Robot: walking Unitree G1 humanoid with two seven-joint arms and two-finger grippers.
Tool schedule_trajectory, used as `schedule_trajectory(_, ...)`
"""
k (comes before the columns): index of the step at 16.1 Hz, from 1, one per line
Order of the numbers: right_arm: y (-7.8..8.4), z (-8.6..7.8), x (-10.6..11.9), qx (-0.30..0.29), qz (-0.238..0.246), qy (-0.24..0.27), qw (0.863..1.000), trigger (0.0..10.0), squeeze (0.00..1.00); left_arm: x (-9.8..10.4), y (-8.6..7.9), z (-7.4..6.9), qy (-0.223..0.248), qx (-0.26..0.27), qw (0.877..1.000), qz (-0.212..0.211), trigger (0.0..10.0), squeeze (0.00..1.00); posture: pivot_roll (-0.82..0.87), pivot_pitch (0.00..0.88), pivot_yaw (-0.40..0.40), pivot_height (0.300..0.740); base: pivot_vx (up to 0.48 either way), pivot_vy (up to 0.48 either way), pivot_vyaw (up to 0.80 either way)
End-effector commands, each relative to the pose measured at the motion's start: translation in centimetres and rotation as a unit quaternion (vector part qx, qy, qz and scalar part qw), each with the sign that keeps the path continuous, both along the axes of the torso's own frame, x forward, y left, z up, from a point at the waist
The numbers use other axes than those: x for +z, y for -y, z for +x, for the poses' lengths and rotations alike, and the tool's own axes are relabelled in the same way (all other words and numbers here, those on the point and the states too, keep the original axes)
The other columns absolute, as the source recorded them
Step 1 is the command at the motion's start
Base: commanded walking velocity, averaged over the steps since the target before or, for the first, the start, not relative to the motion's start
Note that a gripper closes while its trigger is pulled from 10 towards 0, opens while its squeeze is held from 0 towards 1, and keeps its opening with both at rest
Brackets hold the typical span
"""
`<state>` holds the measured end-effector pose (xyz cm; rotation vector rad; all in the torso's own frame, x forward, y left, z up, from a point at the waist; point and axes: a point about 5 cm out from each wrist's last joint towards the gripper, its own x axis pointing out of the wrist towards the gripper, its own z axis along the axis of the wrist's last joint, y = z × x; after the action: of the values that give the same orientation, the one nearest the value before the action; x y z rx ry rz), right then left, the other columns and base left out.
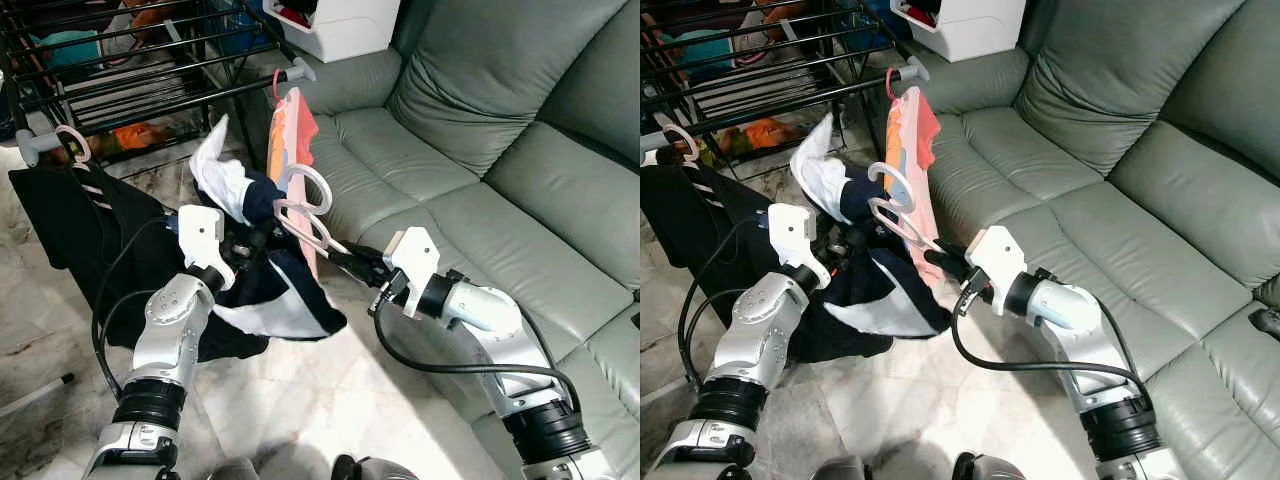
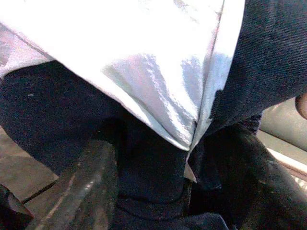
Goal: Hang hanger
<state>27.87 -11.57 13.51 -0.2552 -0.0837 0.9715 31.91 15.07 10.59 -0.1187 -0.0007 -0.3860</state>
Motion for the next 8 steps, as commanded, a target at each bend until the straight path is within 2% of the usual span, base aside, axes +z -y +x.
schedule_trajectory(1,0.4,0.2,0.6,0.003,-0.002,0.015,1.000,10.0,0.00,0.5,-0.3,0.2,0.007,0.002,1.000,-0.005,0.0,0.00,-0.06,0.021,-0.016,0.740,0.000,0.000,0.00)
schedule_trajectory(5,1.5,0.8,-0.3,-0.060,-0.024,0.013,0.998,10.0,0.00,0.5,-0.6,-0.1,0.012,-0.006,1.000,0.011,0.0,0.00,-0.06,0.019,-0.016,0.740,0.000,0.000,0.00)
schedule_trajectory(8,2.3,1.0,-2.3,-0.107,-0.047,-0.028,0.993,10.0,0.00,0.7,-0.7,-0.2,0.020,-0.008,1.000,0.019,0.0,0.00,-0.06,0.016,-0.022,0.740,0.000,0.000,0.00)
